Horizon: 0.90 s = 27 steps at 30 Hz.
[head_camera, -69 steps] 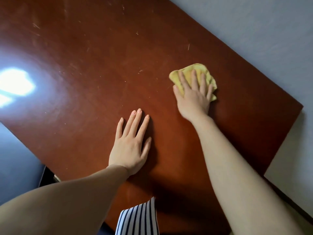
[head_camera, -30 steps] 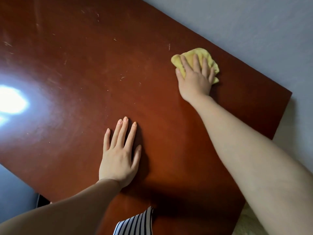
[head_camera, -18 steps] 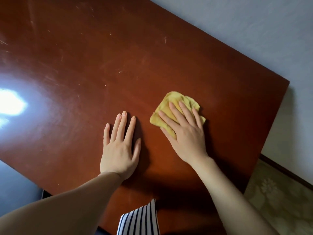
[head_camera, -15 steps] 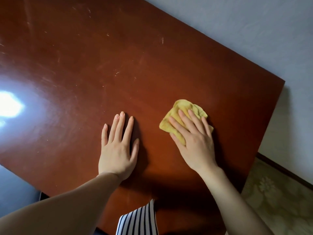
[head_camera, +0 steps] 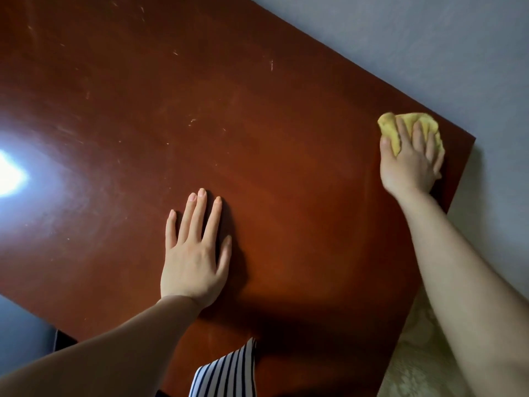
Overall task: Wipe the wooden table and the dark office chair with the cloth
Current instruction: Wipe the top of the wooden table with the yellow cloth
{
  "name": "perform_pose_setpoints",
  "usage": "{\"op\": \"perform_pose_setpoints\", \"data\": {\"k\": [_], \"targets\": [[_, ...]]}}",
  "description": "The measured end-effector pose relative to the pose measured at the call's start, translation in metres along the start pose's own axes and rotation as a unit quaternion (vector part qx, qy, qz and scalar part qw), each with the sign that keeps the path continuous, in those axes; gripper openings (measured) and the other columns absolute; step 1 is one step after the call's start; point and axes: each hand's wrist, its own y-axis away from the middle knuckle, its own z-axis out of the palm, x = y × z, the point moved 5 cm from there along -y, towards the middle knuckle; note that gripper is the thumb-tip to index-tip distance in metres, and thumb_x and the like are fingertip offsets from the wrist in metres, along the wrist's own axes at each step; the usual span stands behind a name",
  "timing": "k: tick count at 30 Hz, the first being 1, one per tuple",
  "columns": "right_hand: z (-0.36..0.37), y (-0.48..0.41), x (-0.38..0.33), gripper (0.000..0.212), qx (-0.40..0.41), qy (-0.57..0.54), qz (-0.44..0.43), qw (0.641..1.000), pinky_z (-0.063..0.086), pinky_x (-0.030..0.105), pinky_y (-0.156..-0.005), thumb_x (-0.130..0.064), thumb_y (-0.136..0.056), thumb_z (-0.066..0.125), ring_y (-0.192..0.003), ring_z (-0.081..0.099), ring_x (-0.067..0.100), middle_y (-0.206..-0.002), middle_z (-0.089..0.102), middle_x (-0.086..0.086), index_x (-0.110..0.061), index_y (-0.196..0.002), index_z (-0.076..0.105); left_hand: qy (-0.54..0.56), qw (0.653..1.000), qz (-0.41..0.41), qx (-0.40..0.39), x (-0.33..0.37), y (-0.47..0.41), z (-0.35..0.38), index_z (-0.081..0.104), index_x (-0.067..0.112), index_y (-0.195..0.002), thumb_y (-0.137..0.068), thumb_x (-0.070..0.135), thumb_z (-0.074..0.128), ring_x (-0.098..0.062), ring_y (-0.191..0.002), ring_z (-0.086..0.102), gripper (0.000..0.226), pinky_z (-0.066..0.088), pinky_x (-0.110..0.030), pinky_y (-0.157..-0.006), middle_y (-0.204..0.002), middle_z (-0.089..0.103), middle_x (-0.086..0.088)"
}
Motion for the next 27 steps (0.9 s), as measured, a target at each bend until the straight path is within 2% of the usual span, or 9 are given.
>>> {"op": "perform_pose_setpoints", "data": {"k": [6, 11, 16, 21, 27], "targets": [[-0.005, -0.053, -0.052, 0.055, -0.037, -0.023, 0.047, 0.998, -0.009, 0.050, -0.116, -0.056, -0.098, 0.019, -0.147, -0.008, 0.027, -0.161, 0.001, -0.003, -0.041, -0.150, 0.009, -0.003, 1.000, 0.004, -0.004, -0.001, 0.001, 0.002, 0.022, 0.015, -0.150, -0.096, 0.042, 0.025, -0.020, -0.146, 0.004, 0.061, 0.000, -0.043, -0.117, -0.157, 0.011, -0.006], [-0.002, -0.069, -0.115, 0.057, -0.053, -0.022, 0.010, 0.998, -0.010, 0.052, -0.114, -0.058, -0.097, 0.018, -0.147, -0.011, 0.028, -0.161, -0.001, -0.004, -0.041, -0.151, 0.007, -0.005, 1.000, 0.007, -0.007, -0.001, 0.000, 0.002, 0.024, 0.014, -0.150, -0.095, 0.040, 0.027, -0.023, -0.146, 0.007, 0.061, 0.003, -0.045, -0.117, -0.157, 0.014, -0.009], [0.009, -0.057, -0.193, 0.057, -0.058, -0.008, -0.102, 0.993, -0.008, 0.053, -0.115, -0.060, -0.096, 0.019, -0.147, -0.008, 0.027, -0.161, 0.001, -0.005, -0.042, -0.150, 0.011, -0.001, 1.000, 0.012, -0.005, -0.001, 0.000, 0.002, 0.025, 0.015, -0.150, -0.096, 0.041, 0.027, -0.023, -0.146, 0.008, 0.060, 0.005, -0.046, -0.116, -0.157, 0.016, -0.008], [0.027, -0.008, -0.260, 0.052, -0.037, -0.001, -0.258, 0.965, -0.007, 0.051, -0.116, -0.057, -0.097, 0.019, -0.147, -0.003, 0.025, -0.161, 0.008, -0.006, -0.045, -0.148, 0.017, 0.004, 1.000, 0.010, -0.001, -0.003, -0.001, 0.001, 0.025, 0.016, -0.150, -0.096, 0.041, 0.029, -0.022, -0.146, 0.008, 0.060, 0.005, -0.046, -0.116, -0.157, 0.016, -0.008], [0.038, 0.084, -0.262, 0.047, -0.013, -0.011, -0.420, 0.908, -0.002, 0.042, -0.117, -0.055, -0.099, 0.025, -0.147, 0.011, 0.016, -0.156, 0.025, -0.010, -0.045, -0.144, 0.034, 0.001, 1.000, 0.008, 0.000, -0.004, -0.001, 0.002, 0.024, 0.016, -0.150, -0.095, 0.040, 0.030, -0.020, -0.146, 0.005, 0.061, 0.002, -0.044, -0.117, -0.157, 0.015, -0.007]]}}
